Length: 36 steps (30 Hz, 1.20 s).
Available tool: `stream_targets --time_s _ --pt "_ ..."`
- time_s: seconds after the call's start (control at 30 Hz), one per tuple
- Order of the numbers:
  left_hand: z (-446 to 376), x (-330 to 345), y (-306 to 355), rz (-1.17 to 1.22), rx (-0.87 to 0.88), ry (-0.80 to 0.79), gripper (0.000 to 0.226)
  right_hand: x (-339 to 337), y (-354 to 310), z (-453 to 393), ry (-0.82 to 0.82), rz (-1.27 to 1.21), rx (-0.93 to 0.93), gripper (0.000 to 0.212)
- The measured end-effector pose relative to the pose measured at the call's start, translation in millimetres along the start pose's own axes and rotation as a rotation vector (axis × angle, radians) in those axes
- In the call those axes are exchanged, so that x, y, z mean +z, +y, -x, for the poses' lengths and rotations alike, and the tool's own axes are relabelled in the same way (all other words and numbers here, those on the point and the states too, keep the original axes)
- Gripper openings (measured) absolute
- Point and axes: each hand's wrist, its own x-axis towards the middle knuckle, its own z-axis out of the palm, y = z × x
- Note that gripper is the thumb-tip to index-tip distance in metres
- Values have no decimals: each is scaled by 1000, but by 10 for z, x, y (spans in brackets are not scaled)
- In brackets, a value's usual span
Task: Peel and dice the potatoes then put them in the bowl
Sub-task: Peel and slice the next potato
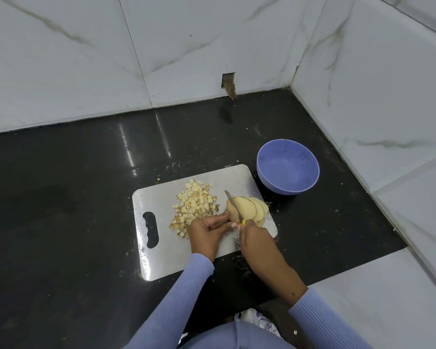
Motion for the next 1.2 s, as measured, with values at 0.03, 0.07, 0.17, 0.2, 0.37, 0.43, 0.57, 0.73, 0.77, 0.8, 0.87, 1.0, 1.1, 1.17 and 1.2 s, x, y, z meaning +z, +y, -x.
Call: stream_targets --time_s 0.03,0.07,0.17,0.2,0.37,0.43,0.57,0.73,0.77,0.8,0.87,1.0,1.1,1.17,1.2 --pt "6 -10 8 16 -4 -9 31 19 14 15 6 6 9 32" --pt "10 -20 20 29 -3 -22 31 37 27 27 13 17 16 33" --pt "-10 -36 28 29 -4 -57 25 67 33 9 16 39 28 32" --pt "-7 -35 35 26 -11 -60 22 70 30 -12 15 39 27 32" --pt "34 32 61 -9 -34 -56 17 38 44 -112 -1 27 56 32" --pt "42 51 67 9 -50 -35 18 28 46 -119 -17 17 49 32" --pt "54 89 136 119 -139 13 17 28 18 -104 -26 -8 25 32" --pt "68 124 178 240 -245 93 31 109 31 -37 -26 8 38 27" --pt "77 126 180 247 -239 84 31 120 26 -33 -26 -5 45 28" --pt "91 132 185 250 -231 72 31 118 17 -32 -28 -19 52 29" --pt "101 145 196 229 -224 61 31 113 -2 -40 -32 -27 65 29" --pt "100 168 231 223 -265 95 32 117 -11 -55 -25 12 73 25" --pt "98 198 277 282 -319 137 26 116 -18 -81 -39 7 63 23" --pt "97 217 283 275 -324 162 25 126 -11 -55 -43 -12 77 23" --pt "96 228 276 257 -318 173 26 144 7 -22 -48 -14 91 25"
